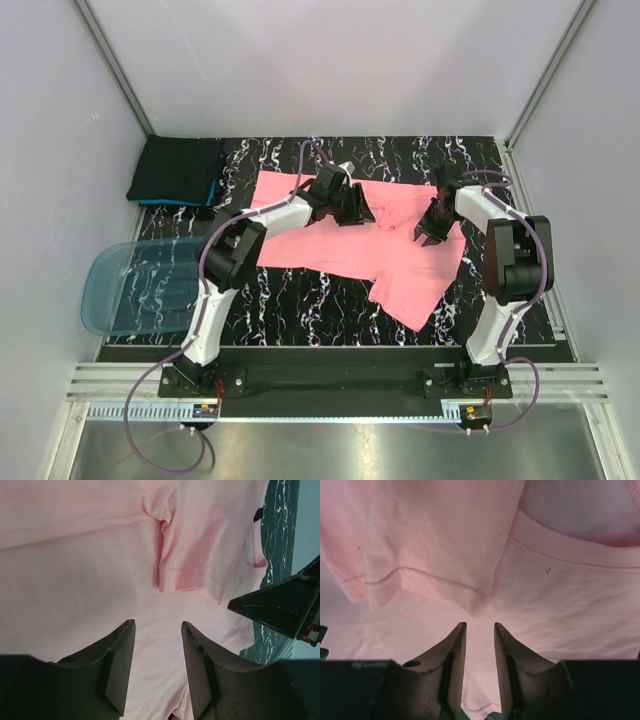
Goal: Fold and stack the t-shirts
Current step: Fold the tshirt
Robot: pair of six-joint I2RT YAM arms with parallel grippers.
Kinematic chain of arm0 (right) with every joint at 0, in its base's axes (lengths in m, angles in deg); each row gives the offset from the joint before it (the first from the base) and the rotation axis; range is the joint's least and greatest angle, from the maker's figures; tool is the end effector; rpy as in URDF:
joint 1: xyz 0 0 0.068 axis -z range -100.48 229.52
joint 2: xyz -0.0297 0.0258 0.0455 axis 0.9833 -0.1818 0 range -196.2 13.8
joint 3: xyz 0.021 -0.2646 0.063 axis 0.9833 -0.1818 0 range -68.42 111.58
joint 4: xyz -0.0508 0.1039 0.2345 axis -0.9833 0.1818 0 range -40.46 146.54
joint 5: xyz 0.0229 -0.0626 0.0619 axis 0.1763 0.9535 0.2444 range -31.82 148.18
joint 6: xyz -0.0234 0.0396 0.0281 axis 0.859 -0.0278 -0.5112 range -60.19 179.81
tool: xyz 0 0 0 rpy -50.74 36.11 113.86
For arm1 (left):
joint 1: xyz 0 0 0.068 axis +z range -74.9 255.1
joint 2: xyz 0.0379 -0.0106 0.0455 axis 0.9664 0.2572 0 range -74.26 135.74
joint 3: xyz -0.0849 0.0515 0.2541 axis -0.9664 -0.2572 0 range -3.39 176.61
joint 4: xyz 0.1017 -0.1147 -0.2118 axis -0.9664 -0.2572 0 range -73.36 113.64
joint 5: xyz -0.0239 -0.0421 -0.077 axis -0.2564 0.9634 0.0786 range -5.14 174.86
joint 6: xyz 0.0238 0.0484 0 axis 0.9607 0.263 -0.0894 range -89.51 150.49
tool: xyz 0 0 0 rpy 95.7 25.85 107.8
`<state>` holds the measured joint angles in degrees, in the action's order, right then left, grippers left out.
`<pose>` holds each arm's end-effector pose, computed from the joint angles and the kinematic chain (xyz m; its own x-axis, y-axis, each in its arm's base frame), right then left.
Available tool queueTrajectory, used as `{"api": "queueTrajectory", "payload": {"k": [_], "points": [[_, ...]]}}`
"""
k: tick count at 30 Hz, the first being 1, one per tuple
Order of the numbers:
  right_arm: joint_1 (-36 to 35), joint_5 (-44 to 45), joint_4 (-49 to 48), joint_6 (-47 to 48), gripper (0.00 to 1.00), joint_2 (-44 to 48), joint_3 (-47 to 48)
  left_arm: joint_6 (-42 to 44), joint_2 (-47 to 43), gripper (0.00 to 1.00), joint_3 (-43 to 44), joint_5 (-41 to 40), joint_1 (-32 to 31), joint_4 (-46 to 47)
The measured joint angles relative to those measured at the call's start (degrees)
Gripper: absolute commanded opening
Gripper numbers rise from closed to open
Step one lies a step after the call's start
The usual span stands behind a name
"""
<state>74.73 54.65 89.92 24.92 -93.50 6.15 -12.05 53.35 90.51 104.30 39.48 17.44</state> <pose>0.3674 0.0331 0.1787 -0.8401 0.5025 -0.2044 0.4624 0.8604 0.2143 0.4001 -0.3013 0.1675 -0.8959 -0.1424 -0.4208 0.2050 0.7079 -0.6760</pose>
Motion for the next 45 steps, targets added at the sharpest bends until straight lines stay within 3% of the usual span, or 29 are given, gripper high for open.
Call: {"api": "queueTrajectory", "payload": {"k": [19, 30, 33, 45], "points": [[0.0, 1.2, -2.2, -1.5, 0.32, -3.0, 0.1, -2.1, 5.5, 0.48, 5.6, 0.9, -1.5, 1.8], [0.0, 3.2, -2.1, -1.8, 0.0, -3.5, 0.2, -2.9, 6.5, 0.47, 6.3, 0.9, -2.0, 1.8], [0.0, 3.6, -1.9, -1.8, 0.0, -3.5, 0.4, -3.1, 6.6, 0.42, 6.6, 0.9, -2.1, 1.8], [0.0, 4.6, 0.1, -0.1, 0.0, -2.1, 0.9, -3.6, 8.1, 0.44, 9.1, 0.9, -2.2, 0.3]]}}
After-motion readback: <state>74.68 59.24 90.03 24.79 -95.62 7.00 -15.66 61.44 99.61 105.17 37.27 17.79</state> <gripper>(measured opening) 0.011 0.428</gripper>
